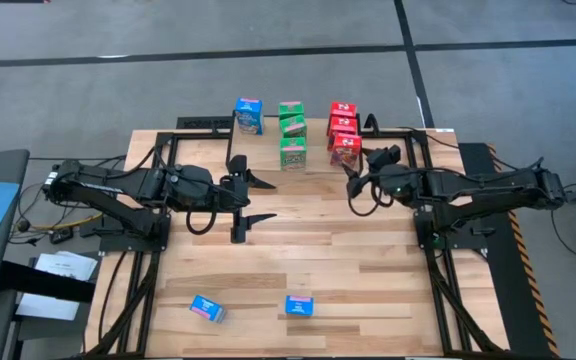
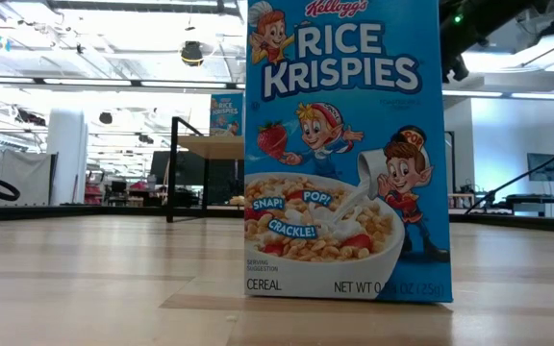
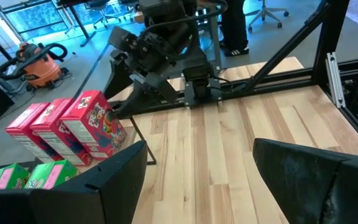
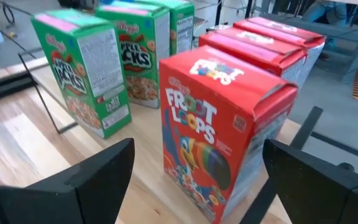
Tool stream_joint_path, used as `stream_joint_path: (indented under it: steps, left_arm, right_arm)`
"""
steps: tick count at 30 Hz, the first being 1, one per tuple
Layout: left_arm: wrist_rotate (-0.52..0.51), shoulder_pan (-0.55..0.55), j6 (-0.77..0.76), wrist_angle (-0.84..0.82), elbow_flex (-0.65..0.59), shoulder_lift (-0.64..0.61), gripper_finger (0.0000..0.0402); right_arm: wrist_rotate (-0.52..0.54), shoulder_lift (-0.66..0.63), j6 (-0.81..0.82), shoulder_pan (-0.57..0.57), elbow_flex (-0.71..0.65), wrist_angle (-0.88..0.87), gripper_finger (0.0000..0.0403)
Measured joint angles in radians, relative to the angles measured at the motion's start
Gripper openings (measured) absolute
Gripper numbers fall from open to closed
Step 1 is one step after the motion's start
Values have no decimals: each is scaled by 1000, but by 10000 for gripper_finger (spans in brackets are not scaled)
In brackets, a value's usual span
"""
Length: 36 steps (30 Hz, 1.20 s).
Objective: Stack cereal on shelf
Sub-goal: Put the red cereal box on the shelf aligned with the red cereal boxes
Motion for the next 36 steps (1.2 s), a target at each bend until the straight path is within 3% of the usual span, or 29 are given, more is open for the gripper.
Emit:
stream_joint_path:
  steps: [12,36]
  left_arm:
    - [0,0,0,0,0,0,284]
    - [0,0,0,-1,0,0,284]
  right_arm:
    - [-51,0,2,0,0,73,379]
    - [-50,-2,-31,-42,0,3,379]
